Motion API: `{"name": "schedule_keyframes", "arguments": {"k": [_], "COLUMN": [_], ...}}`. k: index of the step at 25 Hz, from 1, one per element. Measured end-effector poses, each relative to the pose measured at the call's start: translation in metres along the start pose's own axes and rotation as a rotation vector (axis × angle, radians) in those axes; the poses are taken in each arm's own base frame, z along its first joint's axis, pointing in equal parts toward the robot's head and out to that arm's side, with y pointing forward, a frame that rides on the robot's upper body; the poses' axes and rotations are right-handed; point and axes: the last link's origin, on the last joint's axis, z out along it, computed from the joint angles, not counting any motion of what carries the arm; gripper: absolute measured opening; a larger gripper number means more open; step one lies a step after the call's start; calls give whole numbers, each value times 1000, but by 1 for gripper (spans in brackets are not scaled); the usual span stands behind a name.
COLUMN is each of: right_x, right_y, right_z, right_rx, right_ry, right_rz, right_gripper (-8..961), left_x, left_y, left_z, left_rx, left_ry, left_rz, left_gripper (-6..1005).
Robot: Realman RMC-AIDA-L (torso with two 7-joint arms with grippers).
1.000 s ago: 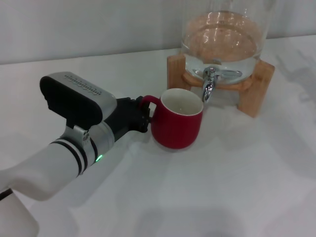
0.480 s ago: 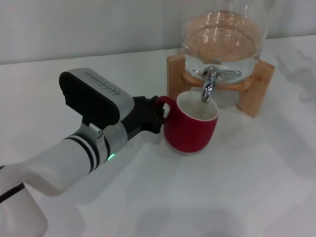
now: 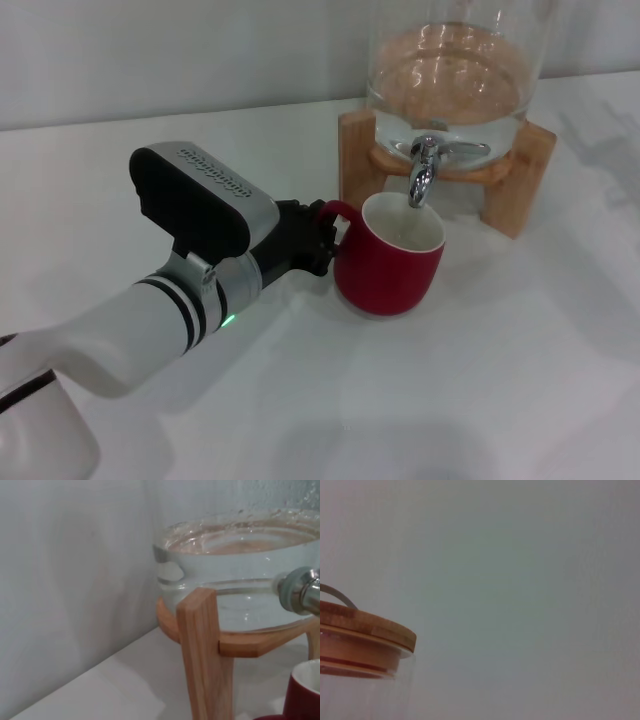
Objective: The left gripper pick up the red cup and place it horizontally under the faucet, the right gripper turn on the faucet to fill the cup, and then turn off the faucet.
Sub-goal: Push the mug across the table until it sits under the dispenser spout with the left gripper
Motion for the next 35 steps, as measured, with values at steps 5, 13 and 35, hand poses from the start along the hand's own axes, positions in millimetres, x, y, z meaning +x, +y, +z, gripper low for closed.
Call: {"name": "schedule_keyframes", "arguments": {"k": [5, 13, 35], "right_x": [0, 1, 0], "right_y": [1, 0, 0], "right_z": [-2, -5, -5], "right_rx": [-1, 2, 1], "right_ry": [-3, 1, -4], "right_rz": [3, 3, 2], "right_gripper": [670, 670, 670], "left_x": [-1, 4, 8], "left_y": [-5, -4, -1], "left_z": [3, 8, 13], "left_rx": [8, -4, -21], "left_ry": [-13, -14, -20], "left_rz": [-12, 13, 1], "left_gripper": [121, 122, 125]}}
